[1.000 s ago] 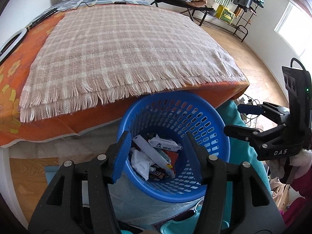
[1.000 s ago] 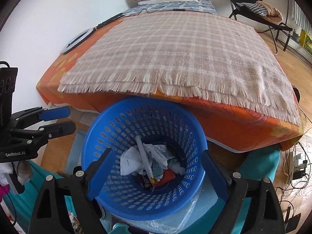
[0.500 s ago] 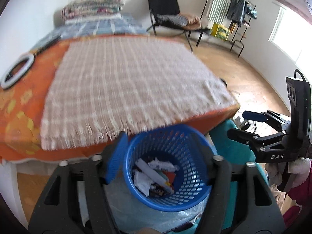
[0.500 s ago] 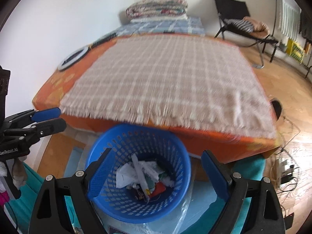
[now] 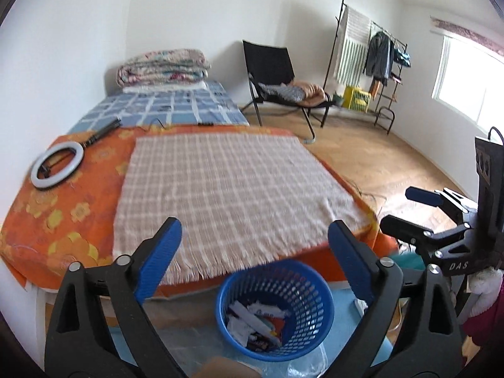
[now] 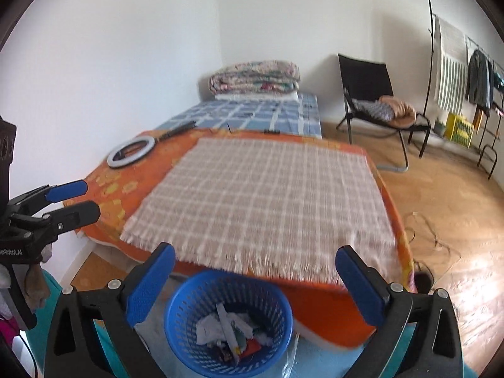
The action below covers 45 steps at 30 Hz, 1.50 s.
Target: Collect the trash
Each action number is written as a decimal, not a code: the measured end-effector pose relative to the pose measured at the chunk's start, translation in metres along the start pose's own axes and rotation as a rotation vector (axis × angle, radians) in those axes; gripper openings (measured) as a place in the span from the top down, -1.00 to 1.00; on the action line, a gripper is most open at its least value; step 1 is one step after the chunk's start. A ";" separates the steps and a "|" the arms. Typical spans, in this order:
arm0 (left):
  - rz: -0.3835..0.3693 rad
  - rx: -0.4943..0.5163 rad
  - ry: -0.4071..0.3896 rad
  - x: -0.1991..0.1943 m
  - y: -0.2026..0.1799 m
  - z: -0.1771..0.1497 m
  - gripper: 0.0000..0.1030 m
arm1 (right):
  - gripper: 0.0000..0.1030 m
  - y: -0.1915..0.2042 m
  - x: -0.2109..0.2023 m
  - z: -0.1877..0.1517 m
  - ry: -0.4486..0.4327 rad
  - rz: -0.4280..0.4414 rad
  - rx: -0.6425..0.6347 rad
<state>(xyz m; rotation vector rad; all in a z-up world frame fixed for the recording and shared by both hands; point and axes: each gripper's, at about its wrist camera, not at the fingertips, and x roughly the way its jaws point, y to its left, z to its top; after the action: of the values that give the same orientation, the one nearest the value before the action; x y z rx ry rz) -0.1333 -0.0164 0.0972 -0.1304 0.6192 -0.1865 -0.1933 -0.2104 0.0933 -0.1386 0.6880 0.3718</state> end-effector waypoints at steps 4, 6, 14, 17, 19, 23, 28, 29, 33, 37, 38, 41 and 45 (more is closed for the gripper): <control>0.018 0.002 -0.020 -0.008 -0.001 0.012 -0.97 | -0.99 0.001 -0.010 0.012 -0.035 -0.008 -0.006; 0.032 0.012 -0.024 -0.010 -0.002 0.016 -0.97 | -0.99 -0.002 -0.013 0.016 -0.046 -0.006 0.000; 0.070 0.003 -0.004 0.014 -0.005 0.023 -0.99 | -0.99 -0.019 -0.002 0.028 -0.071 0.038 0.025; 0.079 -0.012 0.004 0.031 -0.003 0.027 -0.99 | -0.99 -0.024 0.013 0.036 -0.072 0.053 0.017; 0.069 -0.034 0.019 0.046 0.000 0.032 -0.99 | -0.99 -0.028 0.021 0.040 -0.072 0.061 0.015; 0.064 -0.050 0.034 0.074 0.005 0.039 -0.99 | -0.99 -0.039 0.044 0.049 -0.075 0.075 0.026; 0.070 -0.064 0.057 0.112 0.016 0.044 -0.99 | -0.99 -0.053 0.074 0.056 -0.071 0.083 0.040; 0.069 -0.069 0.062 0.118 0.018 0.043 -0.99 | -0.99 -0.055 0.082 0.057 -0.068 0.083 0.043; 0.068 -0.104 0.084 0.143 0.031 0.039 -0.99 | -0.99 -0.061 0.110 0.057 -0.049 0.081 0.051; 0.064 -0.130 0.127 0.163 0.045 0.029 -0.99 | -1.00 -0.064 0.132 0.052 -0.029 0.069 0.049; 0.064 -0.136 0.135 0.167 0.048 0.027 -0.99 | -0.99 -0.065 0.139 0.050 -0.019 0.069 0.052; 0.074 -0.152 0.147 0.176 0.057 0.021 -0.99 | -0.99 -0.067 0.154 0.044 0.000 0.058 0.055; 0.080 -0.168 0.170 0.187 0.066 0.014 -0.99 | -0.99 -0.066 0.172 0.038 0.028 0.042 0.044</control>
<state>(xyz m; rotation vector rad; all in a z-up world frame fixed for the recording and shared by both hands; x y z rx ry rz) 0.0328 0.0091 -0.0089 -0.2530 0.8081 -0.0678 -0.0239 -0.2123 0.0127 -0.0879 0.7269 0.3958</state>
